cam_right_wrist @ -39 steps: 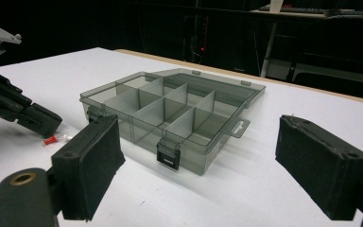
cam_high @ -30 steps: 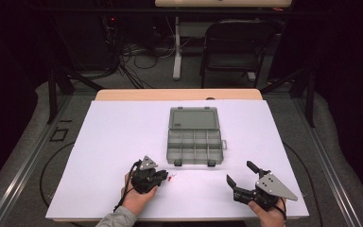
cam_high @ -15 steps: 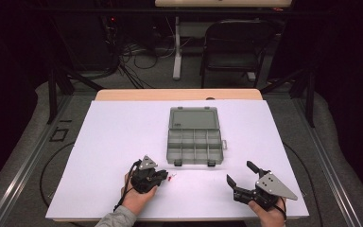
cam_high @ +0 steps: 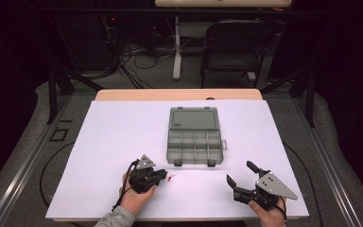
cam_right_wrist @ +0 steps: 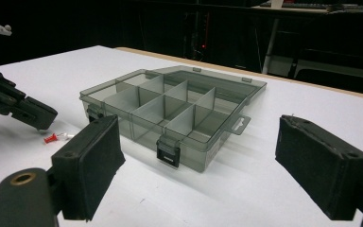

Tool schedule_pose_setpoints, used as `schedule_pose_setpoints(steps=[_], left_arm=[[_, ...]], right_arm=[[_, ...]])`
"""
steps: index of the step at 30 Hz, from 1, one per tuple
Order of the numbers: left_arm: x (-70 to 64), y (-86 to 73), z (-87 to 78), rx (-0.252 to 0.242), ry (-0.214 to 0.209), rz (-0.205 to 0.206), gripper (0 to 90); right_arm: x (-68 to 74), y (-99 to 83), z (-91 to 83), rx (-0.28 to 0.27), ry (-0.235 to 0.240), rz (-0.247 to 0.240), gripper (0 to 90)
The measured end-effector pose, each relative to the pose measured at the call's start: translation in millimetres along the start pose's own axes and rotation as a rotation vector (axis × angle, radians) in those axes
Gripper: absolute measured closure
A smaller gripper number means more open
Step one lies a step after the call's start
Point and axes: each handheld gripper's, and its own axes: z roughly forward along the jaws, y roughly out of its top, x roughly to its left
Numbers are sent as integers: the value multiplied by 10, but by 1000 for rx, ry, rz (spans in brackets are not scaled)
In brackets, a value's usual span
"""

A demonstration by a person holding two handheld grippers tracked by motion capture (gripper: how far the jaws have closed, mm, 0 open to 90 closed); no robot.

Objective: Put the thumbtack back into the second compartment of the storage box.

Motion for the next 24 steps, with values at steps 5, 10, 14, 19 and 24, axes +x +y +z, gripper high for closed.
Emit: schedule_pose_setpoints(steps=[5, 10, 14, 19, 24], left_arm=[[22, 20, -70, -37, 4, -10, 830], [49, 37, -150, -81, 9, -9, 830], [75, 60, -241, -134, 4, -18, 830], [95, 81, -302, -160, 9, -20, 830], [103, 91, -338, -171, 10, -24, 829]], right_arm=[[2, 0, -3, 0, 2, 3, 145], [1, 0, -2, 0, 3, -1, 145], [1, -2, 0, 1, 2, 1, 145], [-4, -2, 3, 6, 1, 3, 145], [-2, -3, 2, 1, 0, 2, 145]])
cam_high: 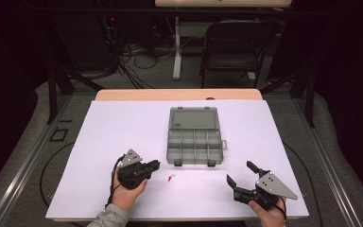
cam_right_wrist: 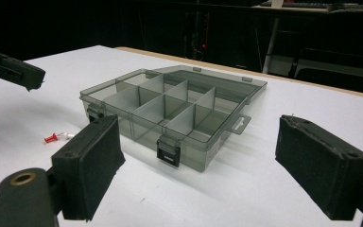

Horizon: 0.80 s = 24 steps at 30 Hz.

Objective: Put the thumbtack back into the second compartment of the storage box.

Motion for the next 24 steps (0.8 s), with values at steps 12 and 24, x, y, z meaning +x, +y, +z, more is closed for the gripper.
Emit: schedule_pose_setpoints(steps=[12, 24], left_arm=[[-37, 319, 17, -35, -25, 10, 829], [-46, 808, 322, -31, -39, 3, 829]], right_arm=[[2, -7, 10, 11, -8, 0, 146], [-13, -10, 3, 7, -10, 5, 146]])
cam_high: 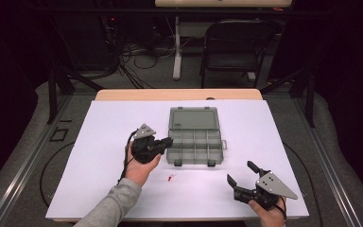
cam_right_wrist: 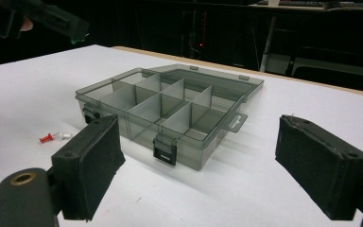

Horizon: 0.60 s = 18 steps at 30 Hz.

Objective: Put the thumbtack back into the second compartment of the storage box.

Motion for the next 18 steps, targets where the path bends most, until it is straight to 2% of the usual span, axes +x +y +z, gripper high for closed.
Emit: schedule_pose_setpoints(steps=[8, 18], left_arm=[[19, 237, 188, 18, 7, 3, 829], [49, 356, 424, 37, 35, -6, 829]], right_arm=[[0, -1, 3, 1, 2, -1, 146], [1, 1, 4, 0, 5, -2, 146]])
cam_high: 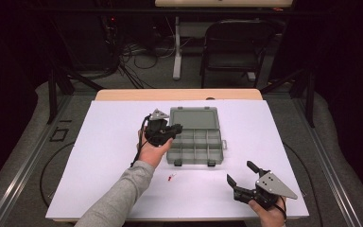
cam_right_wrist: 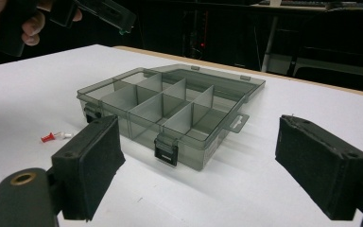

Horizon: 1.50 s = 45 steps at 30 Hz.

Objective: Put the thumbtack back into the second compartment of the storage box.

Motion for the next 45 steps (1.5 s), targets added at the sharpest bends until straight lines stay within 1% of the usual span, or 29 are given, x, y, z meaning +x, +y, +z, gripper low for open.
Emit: schedule_pose_setpoints(steps=[5, 9, 10, 11, 13, 14, 18, 19, 20, 22, 23, 24, 26, 29, 31, 34, 37, 38, 40, 42, 45], left_arm=[[7, 8, 79, 8, 8, -4, 829], [38, -8, 176, 33, 18, -13, 829], [38, -8, 176, 33, 18, -13, 829], [51, -13, 192, 44, 21, -6, 829], [65, -30, 253, 53, 19, -22, 829], [66, -35, 277, 54, 22, -22, 829], [62, -49, 342, 73, 22, -11, 829], [50, -61, 388, 87, 25, -3, 829], [50, -61, 388, 87, 25, -3, 829], [31, -84, 463, 98, 24, 4, 829], [31, -84, 463, 98, 24, 4, 829], [15, -98, 510, 109, 24, 6, 829], [7, -106, 533, 114, 24, 4, 829], [-25, -128, 613, 132, 24, 12, 829], [-33, -135, 631, 134, 26, 14, 829], [-61, -154, 690, 150, 28, 22, 829], [-65, -155, 709, 155, 26, 23, 829], [-58, -154, 721, 165, 22, 25, 829], [-60, -159, 731, 163, 23, 22, 829], [-55, -166, 744, 176, 26, 21, 829], [-51, -173, 755, 180, 28, 16, 828]], right_arm=[[-5, 0, -1, -1, 1, 1, 146], [-5, 1, -4, 0, 2, 2, 146], [-5, 1, -2, -2, 2, 2, 146], [-6, 1, -1, -2, 3, 2, 146], [-8, 0, 2, 0, 5, 5, 146], [-8, -1, 4, -1, 5, 6, 146], [-6, 0, 5, -1, 6, 5, 146], [-6, 0, 4, 0, 7, 6, 146], [-7, 0, 4, -1, 7, 7, 146], [-8, 0, 3, 0, 6, 9, 146], [-9, -1, 5, 0, 8, 9, 146], [-10, -1, 4, 1, 8, 9, 146], [-10, -1, 6, -3, 11, 11, 146], [-9, -1, 4, 2, 10, 11, 146], [-9, -1, 4, 1, 11, 12, 146], [-11, -1, 4, 0, 12, 12, 146], [-13, 0, 4, -2, 11, 10, 146], [-14, -1, 4, 0, 11, 10, 146], [-14, -1, 5, 0, 12, 11, 146], [-14, -1, 5, 0, 12, 12, 146], [-12, -2, 6, 0, 13, 16, 146]])
